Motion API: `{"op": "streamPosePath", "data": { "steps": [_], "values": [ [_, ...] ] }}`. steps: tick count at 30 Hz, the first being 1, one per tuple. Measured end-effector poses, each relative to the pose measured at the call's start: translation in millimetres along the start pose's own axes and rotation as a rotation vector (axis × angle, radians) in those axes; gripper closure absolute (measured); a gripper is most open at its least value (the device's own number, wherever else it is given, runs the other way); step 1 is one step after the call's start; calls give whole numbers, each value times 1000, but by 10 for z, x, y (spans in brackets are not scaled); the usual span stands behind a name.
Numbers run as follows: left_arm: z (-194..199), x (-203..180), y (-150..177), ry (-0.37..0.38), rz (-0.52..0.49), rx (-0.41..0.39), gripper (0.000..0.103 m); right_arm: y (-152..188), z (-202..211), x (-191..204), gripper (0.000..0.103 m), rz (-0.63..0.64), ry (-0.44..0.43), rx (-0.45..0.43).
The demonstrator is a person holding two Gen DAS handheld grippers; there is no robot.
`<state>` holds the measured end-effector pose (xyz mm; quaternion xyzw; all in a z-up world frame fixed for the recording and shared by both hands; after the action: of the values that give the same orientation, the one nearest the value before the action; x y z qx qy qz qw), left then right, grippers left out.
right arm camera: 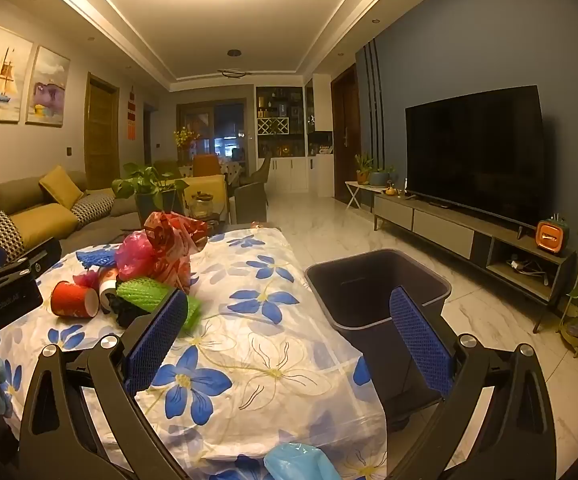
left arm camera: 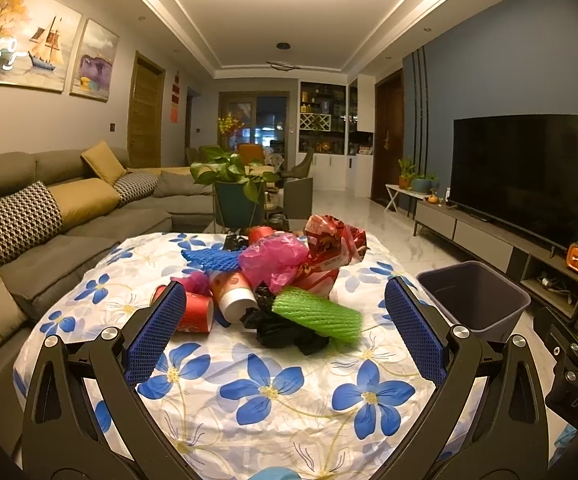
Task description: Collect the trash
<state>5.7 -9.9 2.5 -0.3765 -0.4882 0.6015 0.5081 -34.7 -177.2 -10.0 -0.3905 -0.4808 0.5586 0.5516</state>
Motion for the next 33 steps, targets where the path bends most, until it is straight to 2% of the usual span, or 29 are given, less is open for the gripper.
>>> {"op": "streamPosePath", "data": {
  "steps": [33],
  "values": [
    [-9,-21,-21,7,1,3,5,-66,29,-29,6,1,1,-12]
  ]
}}
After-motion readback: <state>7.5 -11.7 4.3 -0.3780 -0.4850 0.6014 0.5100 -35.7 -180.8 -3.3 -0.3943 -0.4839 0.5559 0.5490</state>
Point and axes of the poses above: each gripper's, at about its wrist camera, not at the fingertips, and z roughly against the way its jaws point, x to its left, y to its underside, the point moved 1 cm from there along -z, roughly the way its jaws point, and after that the axes turned 15 degrees about -y, right-handed, at the moved point
